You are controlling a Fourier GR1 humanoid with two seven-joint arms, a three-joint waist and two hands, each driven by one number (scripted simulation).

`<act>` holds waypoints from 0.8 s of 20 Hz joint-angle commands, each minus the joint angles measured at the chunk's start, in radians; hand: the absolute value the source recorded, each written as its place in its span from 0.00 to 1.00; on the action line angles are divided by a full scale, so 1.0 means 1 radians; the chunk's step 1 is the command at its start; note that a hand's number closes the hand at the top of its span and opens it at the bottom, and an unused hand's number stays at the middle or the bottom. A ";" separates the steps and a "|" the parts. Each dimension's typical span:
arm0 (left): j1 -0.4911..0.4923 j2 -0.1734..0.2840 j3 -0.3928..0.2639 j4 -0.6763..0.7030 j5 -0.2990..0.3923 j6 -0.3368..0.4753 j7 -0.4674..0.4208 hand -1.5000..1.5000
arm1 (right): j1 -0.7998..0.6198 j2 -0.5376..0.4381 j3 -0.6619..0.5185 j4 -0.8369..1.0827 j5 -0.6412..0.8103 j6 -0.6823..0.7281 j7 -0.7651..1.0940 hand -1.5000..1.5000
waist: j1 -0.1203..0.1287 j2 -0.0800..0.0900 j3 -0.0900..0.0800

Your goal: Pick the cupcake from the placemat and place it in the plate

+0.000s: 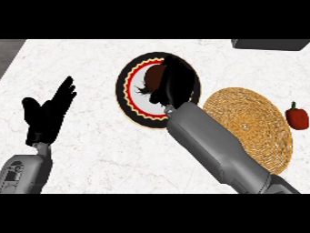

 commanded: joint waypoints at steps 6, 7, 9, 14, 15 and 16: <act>0.034 -0.002 0.019 0.003 -0.004 -0.001 -0.015 0.50 | 0.006 0.007 -0.024 0.103 -0.269 -0.121 -0.264 0.00 | -0.019 -0.005 0.000; 0.007 -0.004 0.015 -0.033 0.012 -0.007 0.035 0.50 | -0.028 0.007 -0.009 0.152 -0.271 -0.158 -0.272 0.00 | -0.008 -0.003 0.001; 0.016 0.012 0.029 -0.026 0.007 -0.005 0.028 0.50 | 0.003 0.007 -0.027 0.111 -0.223 -0.211 -0.353 0.00 | -0.026 -0.007 0.001; -0.001 0.025 0.050 0.001 0.020 -0.022 0.000 0.50 | 0.015 0.007 -0.007 -0.090 -0.295 -0.344 -0.480 0.00 | -0.026 -0.007 0.001; 0.041 0.009 0.026 -0.041 0.018 -0.024 0.013 0.50 | -0.001 0.007 0.020 -0.085 -0.318 -0.385 -0.461 0.00 | 0.001 -0.006 0.001; -0.023 -0.022 0.006 0.000 -0.014 0.017 0.031 0.50 | -0.016 0.007 0.006 -0.109 -0.348 -0.374 -0.467 0.00 | -0.021 -0.006 0.001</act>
